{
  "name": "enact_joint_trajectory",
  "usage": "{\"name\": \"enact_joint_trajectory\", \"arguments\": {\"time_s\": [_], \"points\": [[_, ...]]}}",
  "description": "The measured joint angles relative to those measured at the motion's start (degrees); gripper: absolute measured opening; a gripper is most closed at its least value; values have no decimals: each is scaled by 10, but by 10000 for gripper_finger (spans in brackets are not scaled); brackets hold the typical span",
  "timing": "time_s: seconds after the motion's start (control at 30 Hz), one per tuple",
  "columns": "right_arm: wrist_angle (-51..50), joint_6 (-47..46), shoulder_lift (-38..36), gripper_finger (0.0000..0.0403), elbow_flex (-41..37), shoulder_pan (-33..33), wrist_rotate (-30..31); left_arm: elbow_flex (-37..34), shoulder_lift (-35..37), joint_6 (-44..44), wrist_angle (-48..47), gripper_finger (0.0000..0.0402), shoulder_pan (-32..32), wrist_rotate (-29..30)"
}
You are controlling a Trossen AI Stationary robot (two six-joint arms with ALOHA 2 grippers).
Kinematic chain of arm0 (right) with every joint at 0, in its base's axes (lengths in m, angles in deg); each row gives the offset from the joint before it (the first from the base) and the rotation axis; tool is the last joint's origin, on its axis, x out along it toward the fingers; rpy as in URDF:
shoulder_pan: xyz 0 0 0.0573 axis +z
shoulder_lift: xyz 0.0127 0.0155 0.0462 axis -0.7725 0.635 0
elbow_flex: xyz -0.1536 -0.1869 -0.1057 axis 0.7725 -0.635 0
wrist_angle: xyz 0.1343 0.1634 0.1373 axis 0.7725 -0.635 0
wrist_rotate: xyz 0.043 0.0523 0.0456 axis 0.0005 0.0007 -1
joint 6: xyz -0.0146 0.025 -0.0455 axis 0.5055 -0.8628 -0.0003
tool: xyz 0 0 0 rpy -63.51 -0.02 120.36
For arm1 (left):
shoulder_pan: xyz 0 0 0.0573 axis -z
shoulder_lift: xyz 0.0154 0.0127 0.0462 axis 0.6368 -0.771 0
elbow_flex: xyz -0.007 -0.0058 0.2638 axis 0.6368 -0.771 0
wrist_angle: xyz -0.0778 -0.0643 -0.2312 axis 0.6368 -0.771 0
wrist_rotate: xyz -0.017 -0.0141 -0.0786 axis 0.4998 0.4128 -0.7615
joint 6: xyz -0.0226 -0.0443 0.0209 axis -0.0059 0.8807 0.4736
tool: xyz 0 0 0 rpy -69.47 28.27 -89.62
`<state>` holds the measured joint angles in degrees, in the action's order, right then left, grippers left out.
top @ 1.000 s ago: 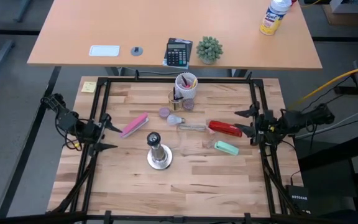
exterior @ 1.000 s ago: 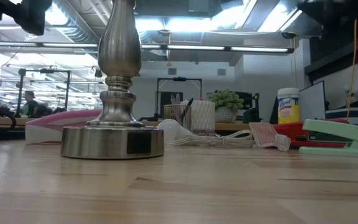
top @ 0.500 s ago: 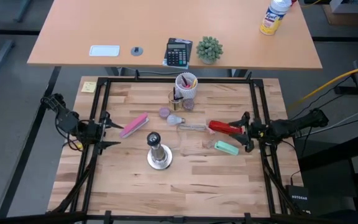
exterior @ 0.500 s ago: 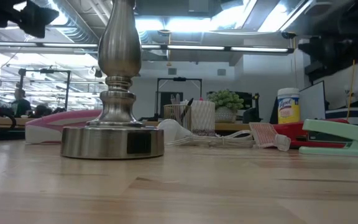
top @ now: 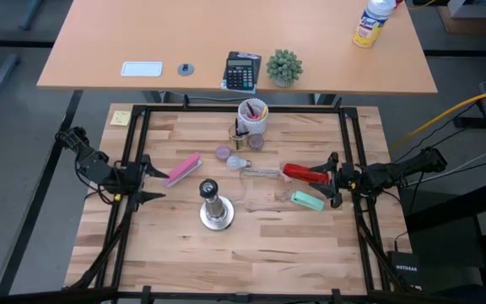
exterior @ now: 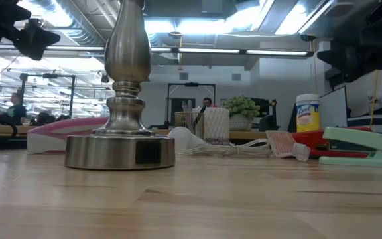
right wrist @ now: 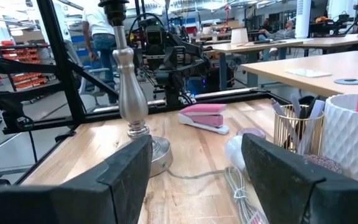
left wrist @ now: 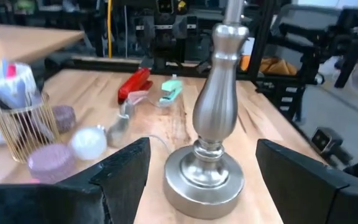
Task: Screw lightbulb
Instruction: Return to Home Position
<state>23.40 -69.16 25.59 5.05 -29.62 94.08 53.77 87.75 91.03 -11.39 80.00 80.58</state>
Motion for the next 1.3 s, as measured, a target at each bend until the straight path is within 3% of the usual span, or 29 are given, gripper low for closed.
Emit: {"name": "enact_joint_trajectory", "arguments": {"time_s": [0.4,0.7,1.3], "points": [[-2,0,0,253,-1,0,1,0,0,37,-7,285,0,0],[-4,0,14,253,-1,0,1,0,-4,30,-131,285,-20,-2],[-5,0,183,253,-2,0,-8,0,-4,41,-135,285,-147,-2]]}}
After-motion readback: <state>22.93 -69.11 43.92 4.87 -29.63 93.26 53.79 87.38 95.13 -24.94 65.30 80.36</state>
